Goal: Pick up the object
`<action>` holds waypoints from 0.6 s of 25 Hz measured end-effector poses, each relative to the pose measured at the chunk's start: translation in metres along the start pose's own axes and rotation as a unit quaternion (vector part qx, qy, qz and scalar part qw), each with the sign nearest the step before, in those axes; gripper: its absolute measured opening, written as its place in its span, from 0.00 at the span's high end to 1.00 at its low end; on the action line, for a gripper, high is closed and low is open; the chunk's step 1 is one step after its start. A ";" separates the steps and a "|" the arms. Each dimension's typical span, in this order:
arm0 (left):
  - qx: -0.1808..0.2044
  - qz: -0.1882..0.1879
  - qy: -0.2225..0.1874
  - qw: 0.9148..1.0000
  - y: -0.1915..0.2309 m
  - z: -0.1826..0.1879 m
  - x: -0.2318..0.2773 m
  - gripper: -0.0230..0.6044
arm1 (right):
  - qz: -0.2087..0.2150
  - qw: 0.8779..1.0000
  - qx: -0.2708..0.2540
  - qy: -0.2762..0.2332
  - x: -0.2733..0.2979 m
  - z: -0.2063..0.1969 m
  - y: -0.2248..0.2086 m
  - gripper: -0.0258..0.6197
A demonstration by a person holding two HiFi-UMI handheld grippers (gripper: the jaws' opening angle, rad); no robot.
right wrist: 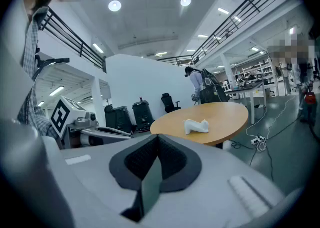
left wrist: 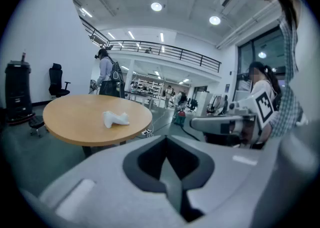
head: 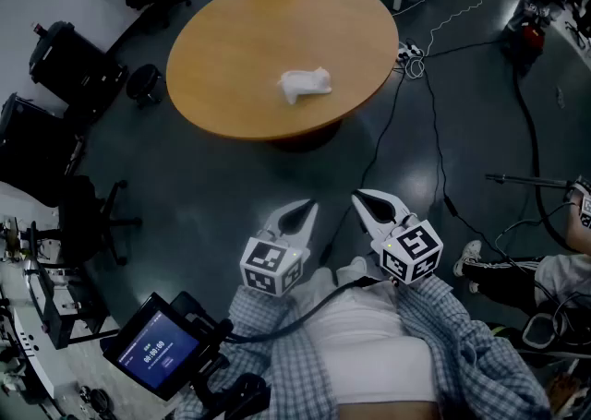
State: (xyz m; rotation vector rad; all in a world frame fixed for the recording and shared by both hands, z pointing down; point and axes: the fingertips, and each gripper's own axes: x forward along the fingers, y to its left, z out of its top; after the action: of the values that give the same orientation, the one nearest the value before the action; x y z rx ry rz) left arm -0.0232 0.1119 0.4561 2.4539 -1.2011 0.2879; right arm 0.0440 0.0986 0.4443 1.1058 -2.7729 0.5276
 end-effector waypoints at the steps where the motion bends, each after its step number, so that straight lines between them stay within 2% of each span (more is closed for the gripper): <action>1: 0.001 0.000 0.000 1.000 -0.001 -0.001 0.000 0.96 | 0.000 1.000 0.000 0.000 -0.001 -0.001 0.000 0.96; 15: 0.000 0.009 0.003 1.000 -0.004 0.003 0.000 0.96 | 0.003 1.000 0.004 0.000 -0.005 -0.001 -0.002 0.96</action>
State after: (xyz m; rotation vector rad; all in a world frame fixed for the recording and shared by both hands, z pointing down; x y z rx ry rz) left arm -0.0197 0.1131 0.4526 2.4420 -1.2221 0.2996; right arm 0.0485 0.1009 0.4442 1.0986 -2.7776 0.5405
